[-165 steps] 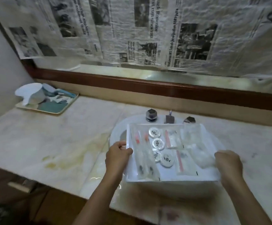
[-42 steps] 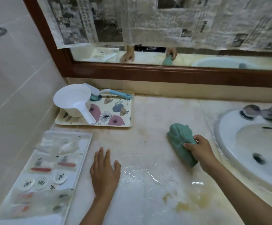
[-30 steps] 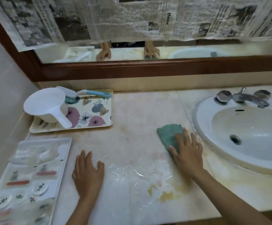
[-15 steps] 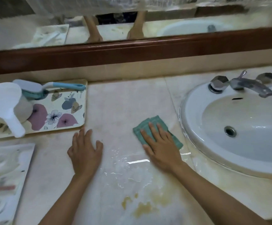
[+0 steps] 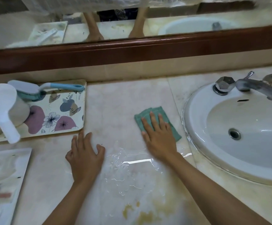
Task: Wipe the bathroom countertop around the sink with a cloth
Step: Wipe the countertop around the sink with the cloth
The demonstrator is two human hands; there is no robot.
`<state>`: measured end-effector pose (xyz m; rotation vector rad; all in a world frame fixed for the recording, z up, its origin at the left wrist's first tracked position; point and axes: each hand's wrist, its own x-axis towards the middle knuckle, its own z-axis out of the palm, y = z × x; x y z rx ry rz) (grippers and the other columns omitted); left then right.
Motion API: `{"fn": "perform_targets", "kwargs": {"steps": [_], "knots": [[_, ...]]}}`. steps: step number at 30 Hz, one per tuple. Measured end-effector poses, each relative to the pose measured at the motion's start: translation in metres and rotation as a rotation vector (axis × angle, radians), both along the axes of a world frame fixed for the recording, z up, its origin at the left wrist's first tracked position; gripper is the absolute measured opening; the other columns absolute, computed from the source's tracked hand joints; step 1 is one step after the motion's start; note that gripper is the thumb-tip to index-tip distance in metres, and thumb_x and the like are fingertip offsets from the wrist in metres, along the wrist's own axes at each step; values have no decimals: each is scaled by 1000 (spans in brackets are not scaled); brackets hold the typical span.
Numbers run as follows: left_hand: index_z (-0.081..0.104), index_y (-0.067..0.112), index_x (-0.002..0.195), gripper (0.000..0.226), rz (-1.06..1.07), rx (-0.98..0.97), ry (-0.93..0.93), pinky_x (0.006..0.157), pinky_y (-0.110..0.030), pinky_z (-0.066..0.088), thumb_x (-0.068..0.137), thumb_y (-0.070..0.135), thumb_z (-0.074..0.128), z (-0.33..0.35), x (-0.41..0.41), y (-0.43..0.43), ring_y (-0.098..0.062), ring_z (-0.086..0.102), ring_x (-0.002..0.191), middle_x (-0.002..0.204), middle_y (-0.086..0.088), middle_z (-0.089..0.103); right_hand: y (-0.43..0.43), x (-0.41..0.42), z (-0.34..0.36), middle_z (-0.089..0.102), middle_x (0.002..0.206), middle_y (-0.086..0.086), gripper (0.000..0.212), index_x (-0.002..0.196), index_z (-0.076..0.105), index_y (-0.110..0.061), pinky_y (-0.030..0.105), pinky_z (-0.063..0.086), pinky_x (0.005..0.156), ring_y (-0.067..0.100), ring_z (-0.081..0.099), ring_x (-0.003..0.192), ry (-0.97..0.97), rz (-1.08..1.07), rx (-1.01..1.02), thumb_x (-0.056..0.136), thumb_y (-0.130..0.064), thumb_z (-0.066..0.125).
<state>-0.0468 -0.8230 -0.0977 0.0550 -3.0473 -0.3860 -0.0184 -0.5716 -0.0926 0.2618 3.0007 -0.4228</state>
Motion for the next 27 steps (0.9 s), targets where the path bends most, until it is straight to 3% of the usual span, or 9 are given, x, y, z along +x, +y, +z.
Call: {"fn": "perform_targets", "kwargs": {"steps": [3,7,11,16,21,23,27], "knots": [[51,17,131,59,-1,1,-1,100,-52,32,82,44,35,-1,0,-1,-28,31,142,149,-7,43,12,33,-1,-4,161,-10,57,150,9,-43,37,1,117,17,-9,148,12,29,9,95,-54,12],[53,15,129,57,3,-7,7,98,-52,33,81,41,37,-1,-1,0,-29,34,140,147,-9,45,43,-3,-2,0,162,-3,64,151,9,-39,41,5,117,23,-3,149,-29,-154,68,90,-56,3],[54,14,128,55,2,-8,22,97,-52,33,81,39,40,-2,-1,0,-30,35,139,146,-10,47,39,-47,0,-5,162,1,55,152,5,-36,46,3,117,29,-6,148,-81,-263,66,100,-49,12],[54,14,129,55,0,1,38,97,-51,33,81,40,40,-4,0,-2,-30,35,139,147,-8,46,-28,10,-2,-4,162,0,59,152,6,-36,45,4,117,27,-7,148,-38,-45,12,95,-50,6],[52,16,132,57,-4,11,22,101,-51,30,83,42,36,-3,0,-2,-28,31,143,150,-8,43,-23,101,0,2,162,-10,53,151,11,-43,37,6,116,19,-3,149,13,239,22,99,-49,21],[51,16,132,57,-5,14,20,101,-51,30,83,42,37,-3,0,-3,-28,30,143,150,-8,42,10,103,-1,4,161,-10,53,151,13,-42,38,10,117,16,-1,149,36,252,62,99,-49,20],[53,14,130,55,-5,-2,28,98,-50,32,83,39,39,-4,0,-2,-31,33,141,148,-11,44,43,56,-3,3,162,-9,58,151,10,-41,44,15,117,17,-3,149,-44,80,100,95,-51,9]]}}
